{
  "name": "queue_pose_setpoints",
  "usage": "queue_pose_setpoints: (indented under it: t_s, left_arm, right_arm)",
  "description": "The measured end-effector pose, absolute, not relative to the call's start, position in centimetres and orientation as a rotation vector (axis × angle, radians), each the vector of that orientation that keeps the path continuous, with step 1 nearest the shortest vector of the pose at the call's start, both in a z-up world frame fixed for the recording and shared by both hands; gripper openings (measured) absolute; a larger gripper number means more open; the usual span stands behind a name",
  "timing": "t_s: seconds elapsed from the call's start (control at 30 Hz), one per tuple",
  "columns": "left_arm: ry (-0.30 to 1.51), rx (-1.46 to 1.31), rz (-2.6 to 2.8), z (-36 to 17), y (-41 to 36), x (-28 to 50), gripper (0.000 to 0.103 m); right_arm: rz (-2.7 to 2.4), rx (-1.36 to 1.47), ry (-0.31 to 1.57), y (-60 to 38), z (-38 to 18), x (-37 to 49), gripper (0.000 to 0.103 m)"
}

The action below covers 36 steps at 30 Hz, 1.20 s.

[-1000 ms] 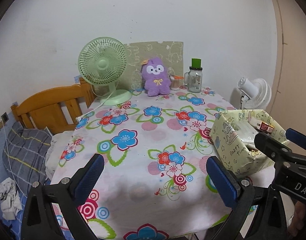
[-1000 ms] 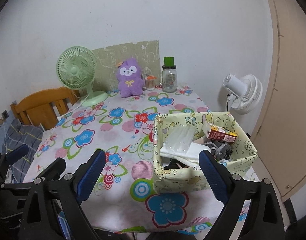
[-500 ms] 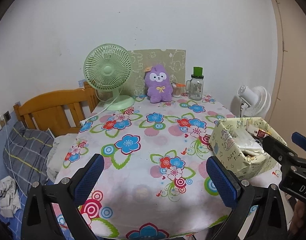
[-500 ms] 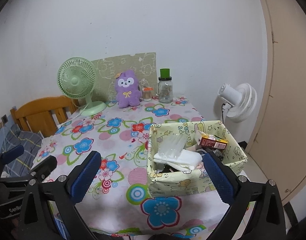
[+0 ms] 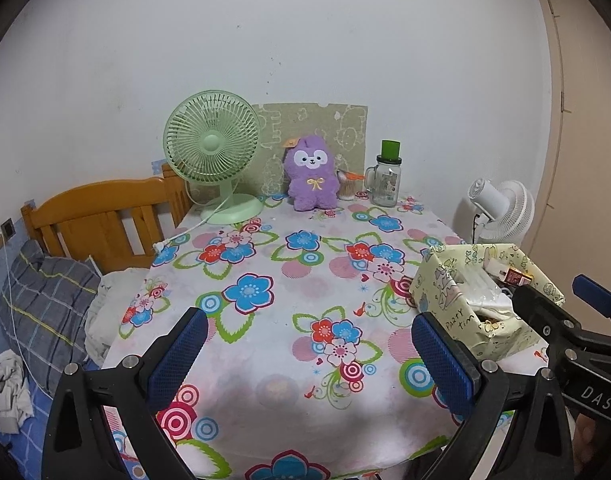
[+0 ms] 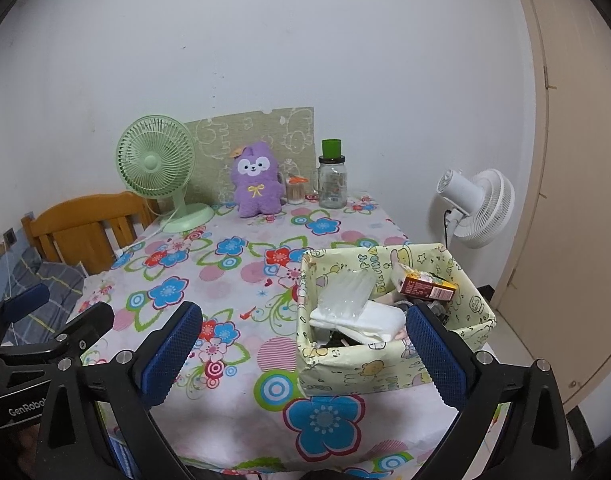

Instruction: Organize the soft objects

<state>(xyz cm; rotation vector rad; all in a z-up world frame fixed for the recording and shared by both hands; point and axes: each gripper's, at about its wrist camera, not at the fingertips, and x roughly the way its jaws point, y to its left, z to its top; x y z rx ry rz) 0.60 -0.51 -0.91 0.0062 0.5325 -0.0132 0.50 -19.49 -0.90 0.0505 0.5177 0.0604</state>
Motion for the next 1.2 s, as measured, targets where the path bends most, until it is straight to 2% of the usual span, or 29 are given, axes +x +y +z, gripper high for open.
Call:
queue_pose_setpoints:
  t_s: [1.2]
  left_arm:
    - [0.507,0.003,-0.009,-0.38,-0.41,0.52,0.103]
  right_arm:
    - [0.056,0.045,0.513,-19.09,-0.9,0.73,0.103]
